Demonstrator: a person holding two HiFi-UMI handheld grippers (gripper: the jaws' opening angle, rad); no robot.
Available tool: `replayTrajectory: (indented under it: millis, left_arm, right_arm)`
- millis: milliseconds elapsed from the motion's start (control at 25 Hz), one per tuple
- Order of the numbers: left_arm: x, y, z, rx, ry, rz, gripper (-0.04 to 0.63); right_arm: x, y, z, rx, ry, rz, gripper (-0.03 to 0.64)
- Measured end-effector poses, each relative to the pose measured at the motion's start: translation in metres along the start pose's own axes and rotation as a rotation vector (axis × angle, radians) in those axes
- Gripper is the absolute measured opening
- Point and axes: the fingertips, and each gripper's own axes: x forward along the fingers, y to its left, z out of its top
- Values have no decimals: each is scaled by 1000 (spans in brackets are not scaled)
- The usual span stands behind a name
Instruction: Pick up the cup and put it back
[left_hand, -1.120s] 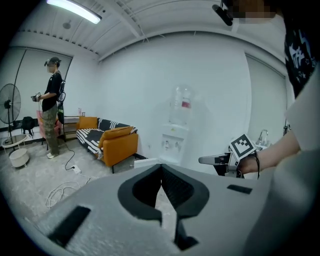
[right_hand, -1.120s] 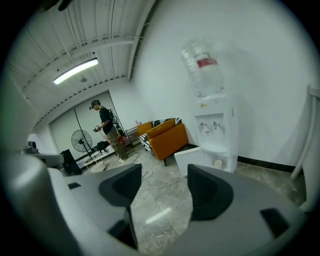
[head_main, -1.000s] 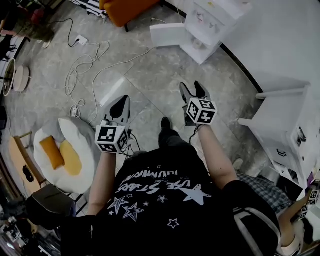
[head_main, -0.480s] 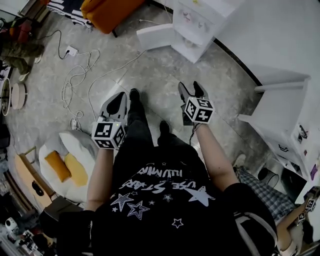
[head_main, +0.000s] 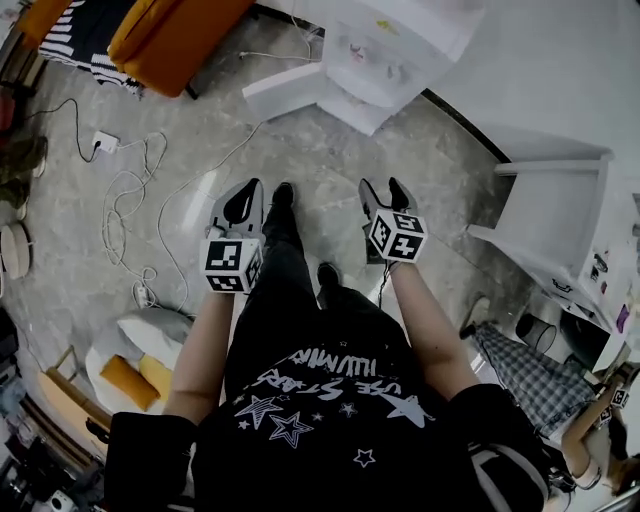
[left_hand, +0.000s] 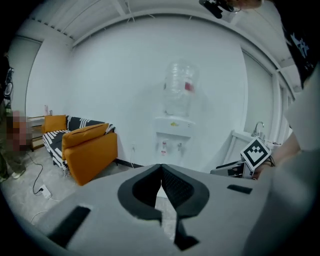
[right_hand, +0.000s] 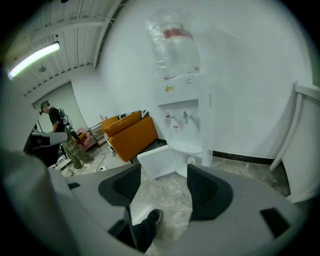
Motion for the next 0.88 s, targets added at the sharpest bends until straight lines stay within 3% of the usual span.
replayTrajectory:
  millis: [200,360,680,880]
  left_arm:
    - [80,36,-29,6,87,-74,9]
    - [144,59,-70,11,136,-90,9]
    - [258,70,-191,2,163,-199,9]
    - [324,94,-258,34,135,-242,9]
  right_arm:
    - [82,-12,2,29,28,-106,282]
    - [153,-31,-20,57,64,-156,269]
    - [292,-96,-92,36,66,-219,234]
    - [389,-144,-135,-61,41,-230,211]
